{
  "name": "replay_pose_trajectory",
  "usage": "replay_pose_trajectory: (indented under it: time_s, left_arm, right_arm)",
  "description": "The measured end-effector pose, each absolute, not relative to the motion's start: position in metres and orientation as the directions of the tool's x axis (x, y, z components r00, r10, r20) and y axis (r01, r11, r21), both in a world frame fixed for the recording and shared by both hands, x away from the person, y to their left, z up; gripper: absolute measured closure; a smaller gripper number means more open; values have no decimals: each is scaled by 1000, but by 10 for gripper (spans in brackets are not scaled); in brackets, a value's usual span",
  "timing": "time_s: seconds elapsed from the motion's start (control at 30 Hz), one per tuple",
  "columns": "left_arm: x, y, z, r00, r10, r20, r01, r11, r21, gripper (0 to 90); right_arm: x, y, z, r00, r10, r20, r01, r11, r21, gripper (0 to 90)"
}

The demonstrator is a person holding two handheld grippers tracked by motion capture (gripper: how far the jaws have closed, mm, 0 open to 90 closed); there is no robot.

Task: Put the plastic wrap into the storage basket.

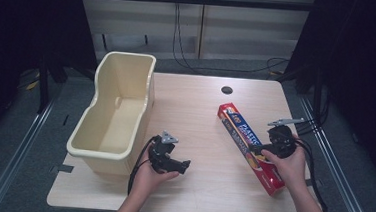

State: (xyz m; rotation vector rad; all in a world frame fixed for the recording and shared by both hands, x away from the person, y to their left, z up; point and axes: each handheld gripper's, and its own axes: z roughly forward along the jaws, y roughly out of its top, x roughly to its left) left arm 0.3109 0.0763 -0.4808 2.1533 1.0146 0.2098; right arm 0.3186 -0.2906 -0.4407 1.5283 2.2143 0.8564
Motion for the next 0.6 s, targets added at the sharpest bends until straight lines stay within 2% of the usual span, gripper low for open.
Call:
replay_pose_trajectory:
  time_s: [0.2,0.6]
  left_arm:
    - [310,75,-483,670,725,-161,605,-408,684,40]
    - [312,78,-483,679,718,-151,606,-431,669,39]
  right_arm:
    - [318,-288,-442,-394,916,79,730,259,633,64]
    - [325,-281,-458,-396,916,68,749,279,601,114]
